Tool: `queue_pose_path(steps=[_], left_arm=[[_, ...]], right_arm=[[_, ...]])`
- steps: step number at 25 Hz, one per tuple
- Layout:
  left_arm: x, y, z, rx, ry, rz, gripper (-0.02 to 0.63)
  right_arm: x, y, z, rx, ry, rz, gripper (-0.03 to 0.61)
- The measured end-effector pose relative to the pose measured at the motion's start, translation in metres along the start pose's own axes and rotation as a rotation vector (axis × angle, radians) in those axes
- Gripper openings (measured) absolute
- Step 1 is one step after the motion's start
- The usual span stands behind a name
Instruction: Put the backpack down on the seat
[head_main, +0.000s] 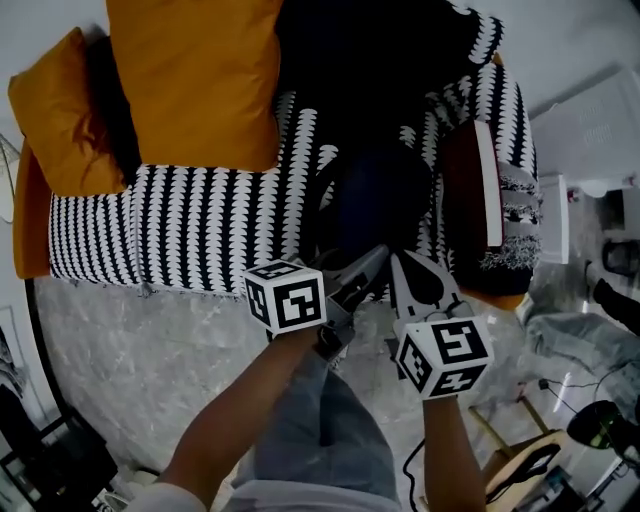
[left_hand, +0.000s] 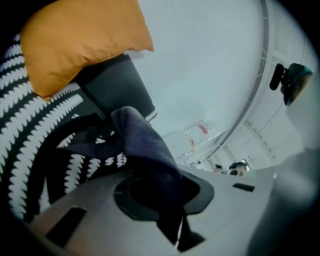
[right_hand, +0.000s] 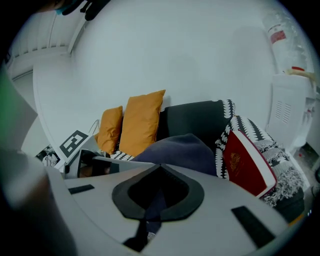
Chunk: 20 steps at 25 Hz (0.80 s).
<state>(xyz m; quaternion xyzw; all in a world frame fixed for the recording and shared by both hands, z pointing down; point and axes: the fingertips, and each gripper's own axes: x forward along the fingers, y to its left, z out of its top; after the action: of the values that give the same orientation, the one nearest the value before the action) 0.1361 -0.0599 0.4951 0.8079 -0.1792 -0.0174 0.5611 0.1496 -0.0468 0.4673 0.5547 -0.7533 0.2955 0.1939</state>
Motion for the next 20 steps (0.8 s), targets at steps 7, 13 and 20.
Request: queue_pose_path(steps=[7,13,20], left_arm=[[-0.029,0.017,0.015,0.038,-0.028,0.046,0.060],[-0.035,0.045,0.026,0.018,-0.068,0.085,0.060],[-0.054,0.077,0.034,0.054,-0.084,0.152,0.060]], right_arm=[[0.016,0.032,0.002,-0.039,0.023,0.065,0.002],[0.035,0.035,0.000,-0.059,0.051,0.096,0.002],[0.052,0.050,-0.007,-0.092,0.081,0.131,0.002]])
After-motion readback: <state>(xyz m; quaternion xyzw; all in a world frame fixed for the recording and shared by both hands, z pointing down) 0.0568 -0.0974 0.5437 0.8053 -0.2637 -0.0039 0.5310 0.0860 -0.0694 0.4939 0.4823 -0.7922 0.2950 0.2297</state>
